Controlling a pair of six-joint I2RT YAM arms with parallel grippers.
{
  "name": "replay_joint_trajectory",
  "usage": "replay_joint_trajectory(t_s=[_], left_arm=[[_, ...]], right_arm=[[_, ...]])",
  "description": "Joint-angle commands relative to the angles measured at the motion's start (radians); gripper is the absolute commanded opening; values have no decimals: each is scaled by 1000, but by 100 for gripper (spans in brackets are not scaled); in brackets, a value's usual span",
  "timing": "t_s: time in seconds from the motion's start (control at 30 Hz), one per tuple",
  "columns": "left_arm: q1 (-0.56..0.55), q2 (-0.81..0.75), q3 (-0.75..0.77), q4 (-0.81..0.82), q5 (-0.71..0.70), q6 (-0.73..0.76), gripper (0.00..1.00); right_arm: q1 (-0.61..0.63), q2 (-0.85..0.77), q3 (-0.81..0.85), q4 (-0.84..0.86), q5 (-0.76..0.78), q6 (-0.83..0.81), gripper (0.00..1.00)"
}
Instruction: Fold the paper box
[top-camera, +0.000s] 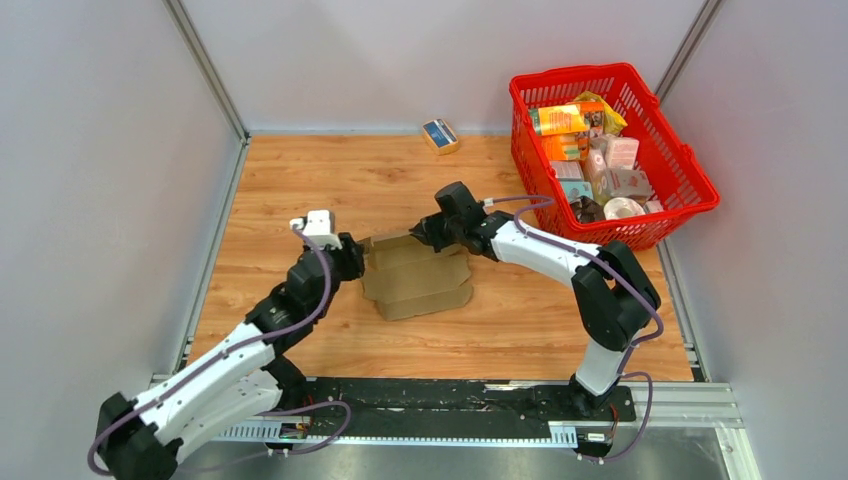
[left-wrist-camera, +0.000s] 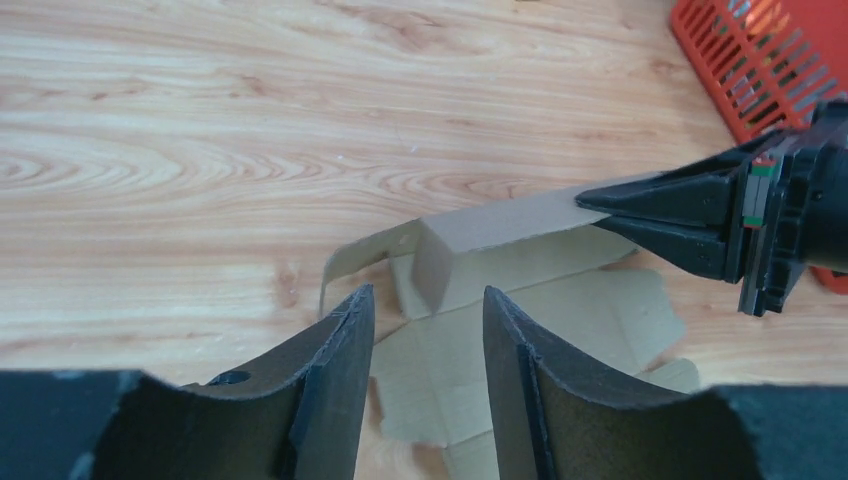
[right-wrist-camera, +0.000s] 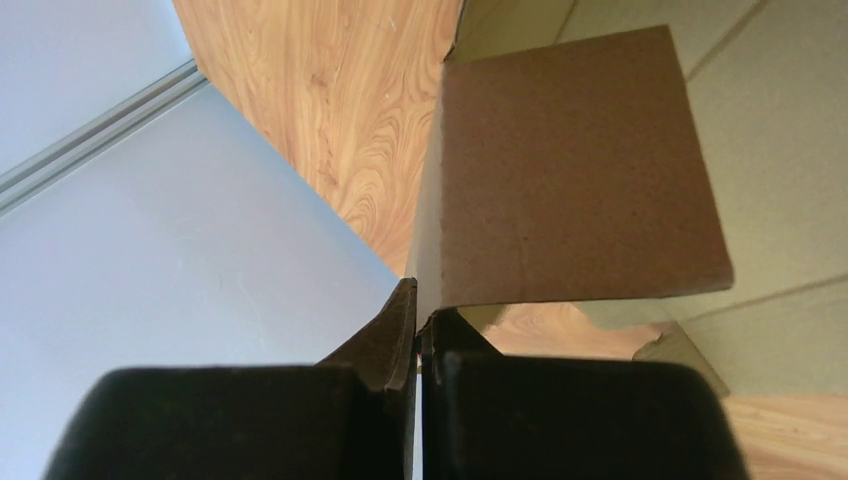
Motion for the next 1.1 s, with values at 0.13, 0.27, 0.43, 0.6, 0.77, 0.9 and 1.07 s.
replay_joint_trajectory(t_s=[0.13, 0.27, 0.43, 0.6, 0.77, 0.9, 1.07], left_arm=[[219, -111, 2, -407, 45, -164, 55], [268, 29, 7, -379, 64, -131, 52], [271, 162, 15, -201, 197, -11, 49], [271, 205, 22, -100, 340, 69, 46], [271, 236, 24, -29, 435, 92, 45], [271, 303, 30, 61, 503, 107, 45], [268, 402, 56, 106, 535, 112, 43]], right_arm=[[-61, -6, -98, 167, -112, -66, 0], [-81, 1, -91, 146, -168, -37, 0], [-105, 27, 1, 51, -201, -49, 6], [-111, 44, 34, 11, -208, -44, 7], [-113, 58, 54, -14, -178, -66, 4], [-114, 72, 41, 3, -184, -53, 4], [-113, 70, 52, -4, -161, -75, 4]])
